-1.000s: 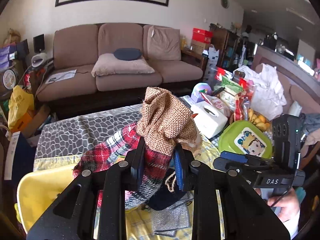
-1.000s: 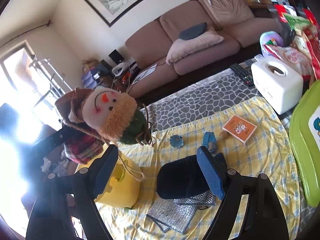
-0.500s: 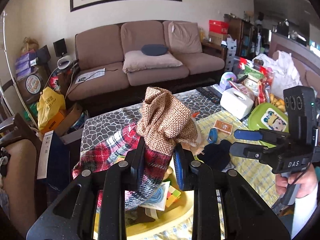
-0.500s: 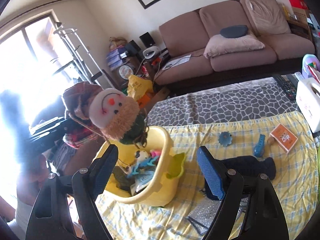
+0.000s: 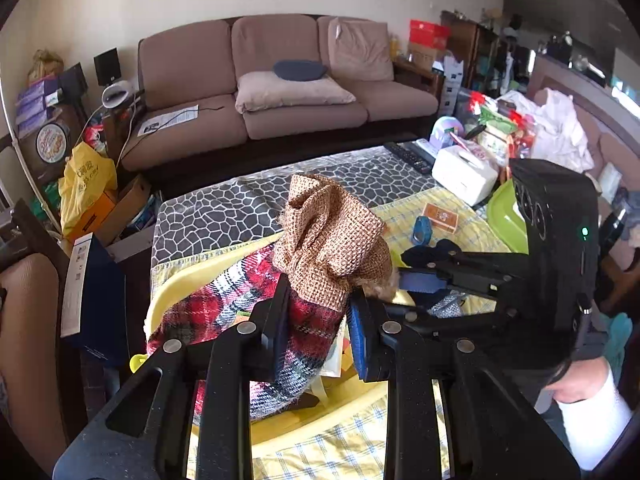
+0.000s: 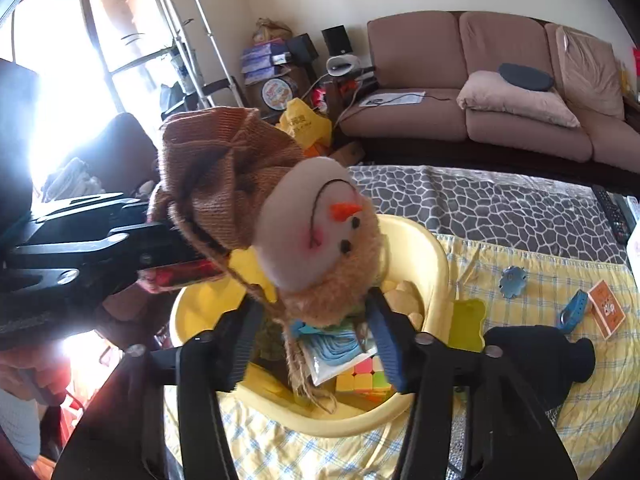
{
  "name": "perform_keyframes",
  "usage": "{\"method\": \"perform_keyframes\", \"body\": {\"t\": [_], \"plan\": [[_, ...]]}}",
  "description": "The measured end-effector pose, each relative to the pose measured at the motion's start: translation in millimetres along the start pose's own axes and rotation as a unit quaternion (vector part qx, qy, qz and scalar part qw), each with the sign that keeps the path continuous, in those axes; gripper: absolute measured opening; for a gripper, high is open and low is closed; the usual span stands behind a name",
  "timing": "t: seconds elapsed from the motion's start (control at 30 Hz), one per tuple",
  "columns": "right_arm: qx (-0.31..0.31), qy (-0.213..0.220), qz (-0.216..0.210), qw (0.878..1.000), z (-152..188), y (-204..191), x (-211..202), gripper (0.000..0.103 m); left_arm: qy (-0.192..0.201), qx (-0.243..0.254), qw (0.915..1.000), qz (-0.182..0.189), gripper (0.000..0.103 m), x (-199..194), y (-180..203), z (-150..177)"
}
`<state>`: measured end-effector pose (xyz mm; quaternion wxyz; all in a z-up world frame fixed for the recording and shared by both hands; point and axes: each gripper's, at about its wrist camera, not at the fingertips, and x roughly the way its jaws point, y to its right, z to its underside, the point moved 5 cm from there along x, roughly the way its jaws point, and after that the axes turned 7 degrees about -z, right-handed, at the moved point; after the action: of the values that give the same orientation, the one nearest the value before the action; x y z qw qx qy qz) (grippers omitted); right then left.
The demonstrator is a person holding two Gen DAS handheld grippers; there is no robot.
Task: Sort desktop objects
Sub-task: 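Lift the scarecrow doll with the left gripper and carry it over the yellow tub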
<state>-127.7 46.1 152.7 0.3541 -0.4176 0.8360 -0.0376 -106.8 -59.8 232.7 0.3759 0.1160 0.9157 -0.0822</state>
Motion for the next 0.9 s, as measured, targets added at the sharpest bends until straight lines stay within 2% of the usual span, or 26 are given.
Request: {"method": "perform_keyframes", "body": {"t": [0.13, 0.27, 0.37, 0.53, 0.7, 0.83, 0.9], "plan": [[0.021, 0.018, 0.007, 1.000, -2.9, 14.9, 2.4, 0.034, -0.003, 0.034, 0.9994, 0.012, 0.024, 9.5, 4.4, 1.5], [0.027, 0.024, 0.023, 0.999, -5.4, 25.3, 1.9, 0.033, -0.011, 0.075, 0.9971, -0.009, 0.024, 33.3, 8.9, 4.3], [0.034, 0.010, 0.030, 0.999, -0.8, 34.1, 13.6, 0.033, -0.033, 0.071, 0.9967, -0.020, 0.024, 56.1, 1.5, 14.5], [0.032, -0.028, 0.039, 0.998, 12.4, 36.3, 44.0, 0.034, -0.073, 0.084, 0.9917, -0.064, 0.024, 89.3, -11.7, 38.9], [0.001, -0.052, 0.073, 0.996, 20.4, 32.1, 58.1, 0.037, -0.113, 0.097, 0.9859, -0.076, 0.024, 118.2, -17.0, 59.1], [0.006, -0.051, 0.074, 0.996, 21.1, 36.2, 55.7, 0.044, -0.127, 0.087, 0.9845, -0.084, 0.032, 128.7, -20.3, 68.2], [0.011, -0.048, 0.071, 0.996, 20.0, 37.6, 52.2, 0.048, -0.127, 0.079, 0.9852, -0.083, 0.045, 126.1, -23.4, 70.8]]}}
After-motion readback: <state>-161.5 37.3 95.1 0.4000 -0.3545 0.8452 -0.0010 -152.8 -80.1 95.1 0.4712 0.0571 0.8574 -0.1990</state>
